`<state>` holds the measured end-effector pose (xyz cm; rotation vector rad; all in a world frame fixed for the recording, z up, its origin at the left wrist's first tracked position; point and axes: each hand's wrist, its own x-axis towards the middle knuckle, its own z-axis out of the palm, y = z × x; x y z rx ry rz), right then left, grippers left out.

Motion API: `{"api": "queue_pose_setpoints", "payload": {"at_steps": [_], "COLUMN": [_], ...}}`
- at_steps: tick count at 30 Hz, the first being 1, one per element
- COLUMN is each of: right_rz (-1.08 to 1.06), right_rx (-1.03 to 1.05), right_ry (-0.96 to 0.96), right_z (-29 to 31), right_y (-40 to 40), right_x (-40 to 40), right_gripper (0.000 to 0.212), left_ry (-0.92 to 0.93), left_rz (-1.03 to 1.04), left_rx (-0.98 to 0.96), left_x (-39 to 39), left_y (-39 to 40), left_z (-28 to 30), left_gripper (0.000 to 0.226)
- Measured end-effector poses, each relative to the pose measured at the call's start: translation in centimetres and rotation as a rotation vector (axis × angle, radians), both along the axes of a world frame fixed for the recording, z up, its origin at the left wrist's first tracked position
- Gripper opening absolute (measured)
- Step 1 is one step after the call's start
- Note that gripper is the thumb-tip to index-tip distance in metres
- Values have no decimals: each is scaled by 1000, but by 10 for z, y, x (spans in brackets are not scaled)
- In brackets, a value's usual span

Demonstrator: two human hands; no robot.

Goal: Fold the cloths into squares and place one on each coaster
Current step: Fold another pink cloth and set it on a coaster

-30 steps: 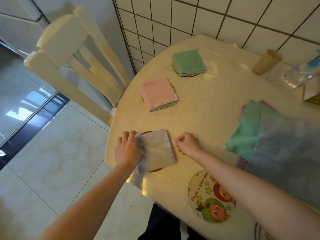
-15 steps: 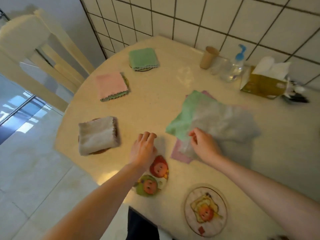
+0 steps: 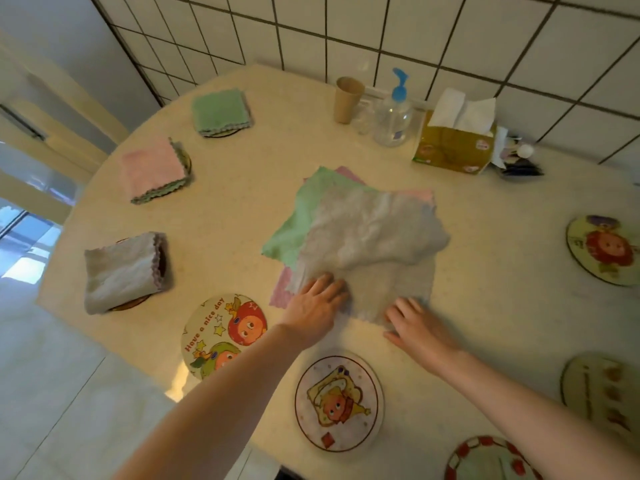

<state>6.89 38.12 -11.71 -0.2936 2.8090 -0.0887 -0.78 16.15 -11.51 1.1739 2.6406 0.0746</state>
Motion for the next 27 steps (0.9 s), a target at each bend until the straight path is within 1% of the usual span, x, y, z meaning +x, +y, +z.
{"api": "queue_pose_setpoints", "payload": {"at_steps": [2,3,4,6,7,10,13,15,16,18,19,20,22,24,25,27], "right_rz": [29,32,17,-81,-143,-260,-263,-250,-225,-166,-151,-136,-103,-95,-109,-165], "right_rx": [27,30,11,-118,-211,-411,-558,-618,-625,-582,-541,-509,-470,-437,-432,-462], "right_ry": [-2,-9,13,81,111,184,125,41,11,-28,-29,-3,92,221,285,401], "right_z": [-4,-4,-3,6,12,38,60,74,80,87,89,91,96,106,113,135], "right_y": [0,0,-1,-1,0,3,9,18,22,30,34,36,39,38,37,26], "right_x": [0,-2,-4,-10,-15,-31,-49,-60,-65,-73,-78,-82,-93,-103,-108,-114], "right_gripper": [33,34,31,12,7,6,10,14,17,30,37,38,23,12,13,21], "left_ry": [-46,-42,-35,-22,-12,7,6,-17,-33,-66,-81,-110,-212,-413,-495,-541], "left_rz": [8,1,-9,-18,-8,77,225,306,328,386,433,490,616,756,808,835], "left_rx": [-49,-46,-38,-33,-37,-47,41,84,95,138,180,218,308,505,636,870], "left_x": [-4,-5,-6,-9,-11,-16,-29,-43,-52,-68,-75,-81,-93,-105,-110,-119], "left_y": [1,2,4,6,7,17,26,22,16,1,-5,-11,-19,-23,-26,-32], "left_z": [1,1,1,1,0,3,11,19,22,29,34,40,61,85,96,121], "left_gripper": [55,55,54,55,55,55,42,41,40,31,25,20,21,29,33,36]}}
